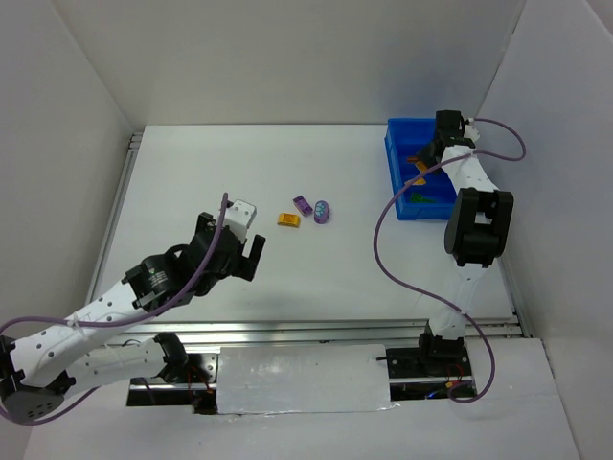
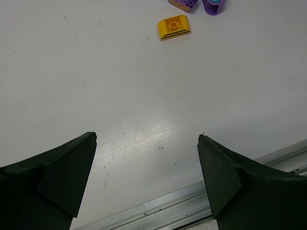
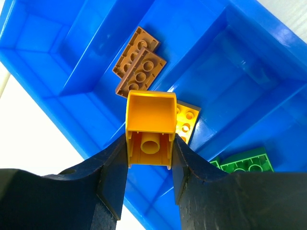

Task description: Sort the legos into containers by color

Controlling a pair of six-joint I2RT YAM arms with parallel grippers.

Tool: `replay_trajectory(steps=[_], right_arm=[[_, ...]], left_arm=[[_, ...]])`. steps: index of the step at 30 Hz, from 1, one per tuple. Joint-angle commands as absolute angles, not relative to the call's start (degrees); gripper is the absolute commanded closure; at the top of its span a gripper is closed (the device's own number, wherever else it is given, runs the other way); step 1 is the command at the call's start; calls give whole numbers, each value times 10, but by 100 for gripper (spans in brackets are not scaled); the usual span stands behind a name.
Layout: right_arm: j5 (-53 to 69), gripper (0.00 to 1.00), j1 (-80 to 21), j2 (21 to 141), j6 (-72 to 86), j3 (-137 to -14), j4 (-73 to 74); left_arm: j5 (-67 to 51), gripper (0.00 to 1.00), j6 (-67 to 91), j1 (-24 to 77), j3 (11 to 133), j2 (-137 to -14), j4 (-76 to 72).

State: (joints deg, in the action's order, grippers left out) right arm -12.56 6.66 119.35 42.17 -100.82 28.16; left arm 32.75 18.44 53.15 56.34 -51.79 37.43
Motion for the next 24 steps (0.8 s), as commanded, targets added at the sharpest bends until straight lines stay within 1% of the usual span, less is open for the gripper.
replay_trajectory(steps=[1,17,20,24], right_arm=[[-118,100,69,1172,428,-1009,258],[-107,100,74,1212,445,-1056,280],[-105,98,76,1215,451,-1055,283],[-114,96,77,1198,453,-1021,269]], left_arm=[[330,1,189,532,568,-524,371],[326,0,188,532,567,-530,373],[327,1,188,532,568,-532,374],[326,0,187,533,567,-531,374]])
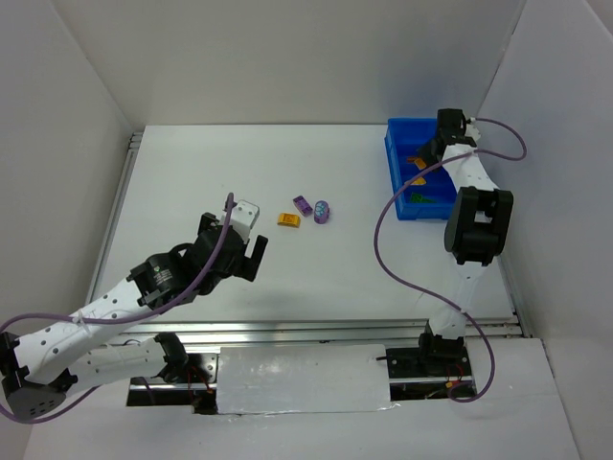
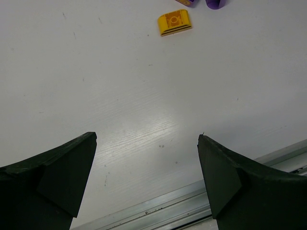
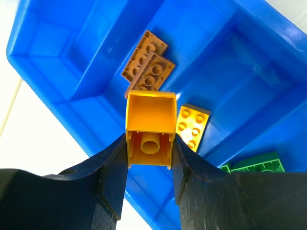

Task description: Sort the legos into containers by color

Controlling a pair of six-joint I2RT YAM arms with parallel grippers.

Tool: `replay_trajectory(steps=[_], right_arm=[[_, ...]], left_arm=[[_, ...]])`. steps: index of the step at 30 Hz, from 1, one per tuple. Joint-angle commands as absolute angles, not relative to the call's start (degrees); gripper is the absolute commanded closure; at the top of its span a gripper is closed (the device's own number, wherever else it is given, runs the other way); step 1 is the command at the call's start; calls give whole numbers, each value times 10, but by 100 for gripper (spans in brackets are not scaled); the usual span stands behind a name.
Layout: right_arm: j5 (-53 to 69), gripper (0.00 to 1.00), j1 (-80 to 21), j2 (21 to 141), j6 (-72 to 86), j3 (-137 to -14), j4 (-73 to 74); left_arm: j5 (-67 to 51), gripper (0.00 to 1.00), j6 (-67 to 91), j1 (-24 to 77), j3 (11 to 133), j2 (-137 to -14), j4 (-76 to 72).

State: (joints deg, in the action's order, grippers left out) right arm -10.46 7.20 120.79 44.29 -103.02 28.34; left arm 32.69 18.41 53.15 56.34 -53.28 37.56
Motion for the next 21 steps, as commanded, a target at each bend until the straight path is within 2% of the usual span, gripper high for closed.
replay_trajectory(steps=[1,5,8,10,14,18,20,21], right_arm=[[-115,96,77,1192,453,-1014,266],[-112,95,82,1187,454,-998,265],[-109,89,84,1181,454,-983,258],[-106,78,85,1179,450,-975,252],[-110,45,85,1172,448,-983,255],[-112,32,84,1151,444,-990,256],[-119,20,85,1147,439,-997,259],[-120,19,84,1146,439,-1001,263]], left_arm=[[325,1,187,533,568,-530,374],[324,1,187,533,567,-526,373],[321,0,185,533,567,-525,372],[317,1,185,533,567,-526,372],[310,0,184,533,567,-529,371],[316,0,185,533,569,-534,375],[315,0,187,533,569,-534,376],[316,0,188,533,569,-534,378]])
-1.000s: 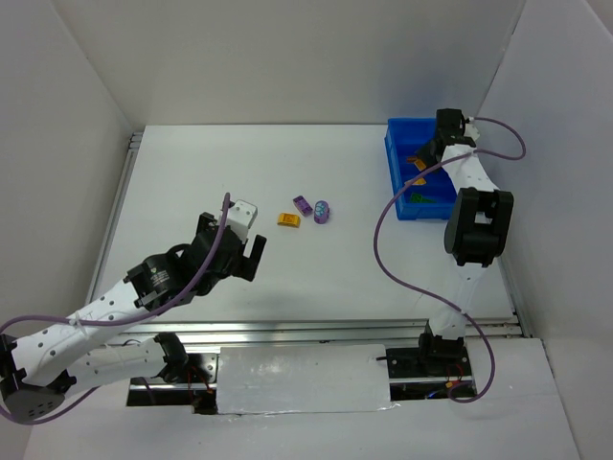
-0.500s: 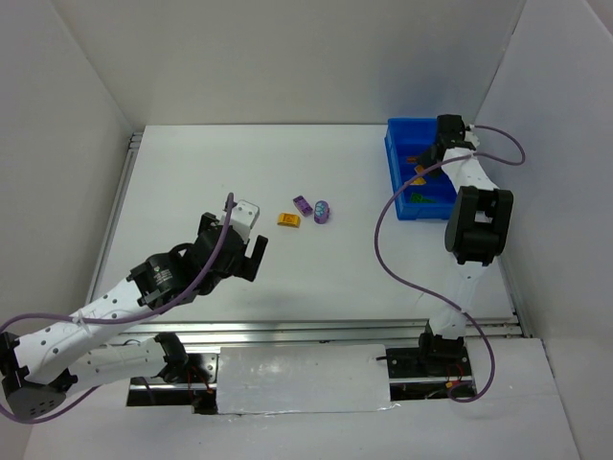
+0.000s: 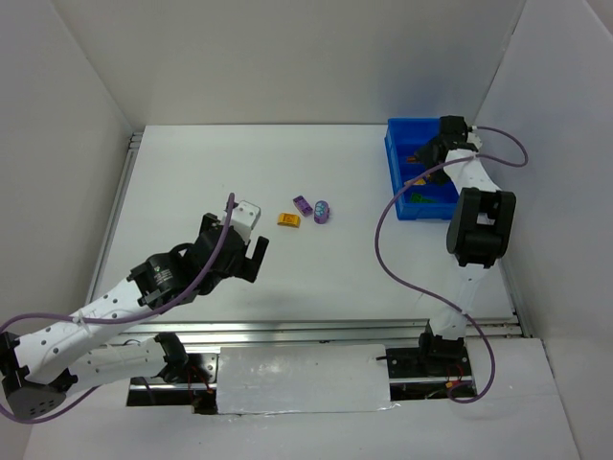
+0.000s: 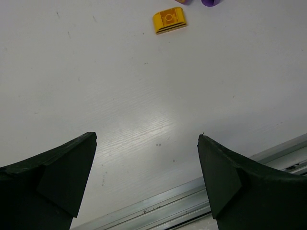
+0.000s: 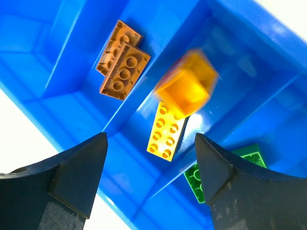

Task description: Sort the legos into containers by color

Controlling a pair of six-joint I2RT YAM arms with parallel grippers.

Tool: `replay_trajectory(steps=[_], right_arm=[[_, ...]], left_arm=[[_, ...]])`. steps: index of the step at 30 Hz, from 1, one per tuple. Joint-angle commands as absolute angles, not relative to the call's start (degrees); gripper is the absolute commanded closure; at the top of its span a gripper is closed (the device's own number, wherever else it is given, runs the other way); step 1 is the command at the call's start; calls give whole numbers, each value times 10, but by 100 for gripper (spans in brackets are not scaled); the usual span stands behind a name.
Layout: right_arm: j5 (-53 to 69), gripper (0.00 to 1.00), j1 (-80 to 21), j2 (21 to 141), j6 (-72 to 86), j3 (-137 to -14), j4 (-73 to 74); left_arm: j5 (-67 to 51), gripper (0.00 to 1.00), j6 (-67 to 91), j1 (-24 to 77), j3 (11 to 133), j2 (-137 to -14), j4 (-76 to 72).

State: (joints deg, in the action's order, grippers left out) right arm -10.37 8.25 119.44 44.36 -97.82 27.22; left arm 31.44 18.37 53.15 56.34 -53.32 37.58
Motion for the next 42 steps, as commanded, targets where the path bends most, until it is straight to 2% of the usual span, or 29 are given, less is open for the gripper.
replay_trajectory(steps=[1,5,9,12,13,17,20,25,29,34,42], right_arm=[[-121,19,84,1146,437,-1006,272],[-110,16,84,1119,429,-987,270],[-49,13,81,1025,421,-911,230],[-9,7,74,928,414,-812,198],[24,0,67,899,412,-783,173],[98,0,40,756,417,-651,141],[166,0,37,691,421,-586,121],[251,0,31,609,436,-509,103],[284,0,25,573,431,-504,130],[294,0,23,548,409,-522,160],[328,0,19,547,424,-510,140]], left_arm=[[318,1,191,533,569,-534,378],[337,0,202,530,570,-529,380],[334,0,236,506,583,-534,366],[337,1,300,477,579,-556,345],[336,0,324,471,571,-566,309],[265,0,343,412,573,-678,234],[273,0,310,392,599,-763,179],[209,1,282,354,687,-909,153],[189,1,299,341,797,-1018,184],[169,1,297,333,874,-1137,206],[147,4,301,327,925,-1210,229]])
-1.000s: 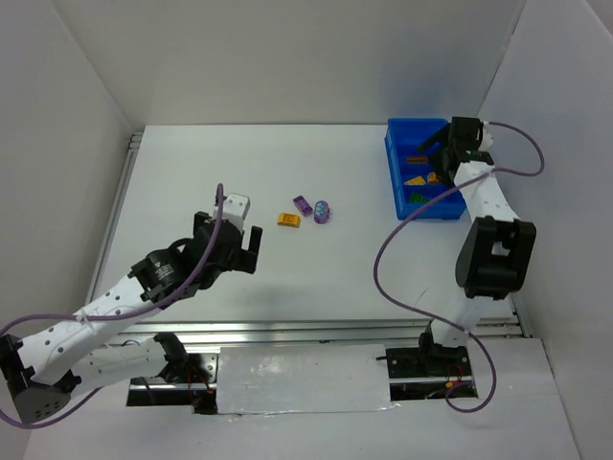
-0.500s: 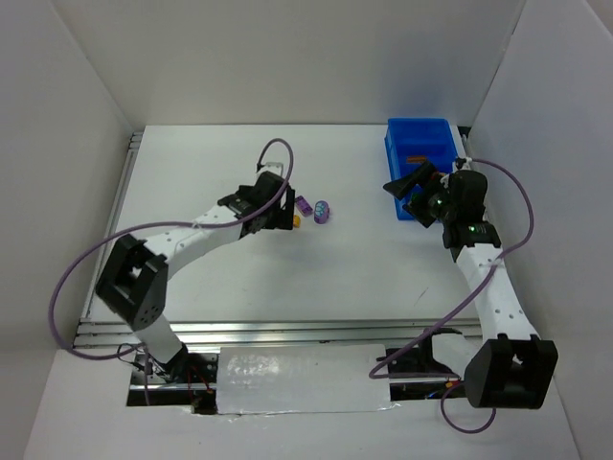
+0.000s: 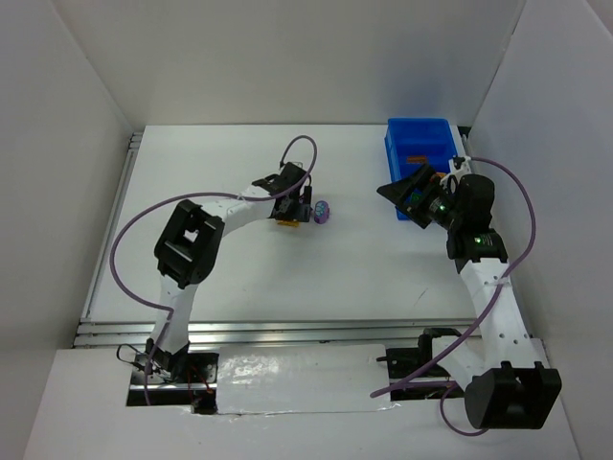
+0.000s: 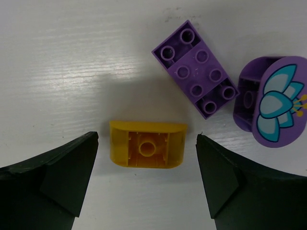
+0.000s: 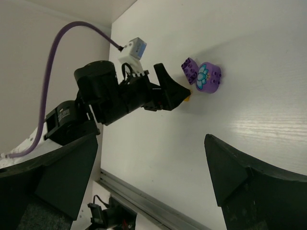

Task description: Sort the legos into containers by color

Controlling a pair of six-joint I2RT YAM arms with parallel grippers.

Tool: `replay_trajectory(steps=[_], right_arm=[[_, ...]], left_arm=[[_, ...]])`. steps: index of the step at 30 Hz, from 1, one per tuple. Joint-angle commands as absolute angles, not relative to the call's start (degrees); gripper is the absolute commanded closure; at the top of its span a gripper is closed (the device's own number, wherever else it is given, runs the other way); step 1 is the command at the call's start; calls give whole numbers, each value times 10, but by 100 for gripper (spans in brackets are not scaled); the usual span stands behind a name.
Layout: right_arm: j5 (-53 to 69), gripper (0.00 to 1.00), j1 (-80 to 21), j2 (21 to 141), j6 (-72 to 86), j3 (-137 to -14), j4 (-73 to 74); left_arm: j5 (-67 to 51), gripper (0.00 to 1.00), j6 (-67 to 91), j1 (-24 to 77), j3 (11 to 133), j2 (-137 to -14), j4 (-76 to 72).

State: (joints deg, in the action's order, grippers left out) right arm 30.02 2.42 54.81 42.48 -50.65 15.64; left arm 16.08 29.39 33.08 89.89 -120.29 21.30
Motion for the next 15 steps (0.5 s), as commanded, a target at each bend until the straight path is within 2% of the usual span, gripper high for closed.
replay_trajectory(steps=[1,5,13,15], right_arm=[[329,0,20,547,423,-510,140],[327,0,20,543,423,-505,134],[330,0,20,542,423,-504,131],[330,0,20,541,424,-504,131]], left_arm=[[147,4,303,326,919,-1211,229],[152,5,304,326,911,-1221,230],[144,18,296,326,925,-1253,238],[146,25,294,326,929,-1257,245]])
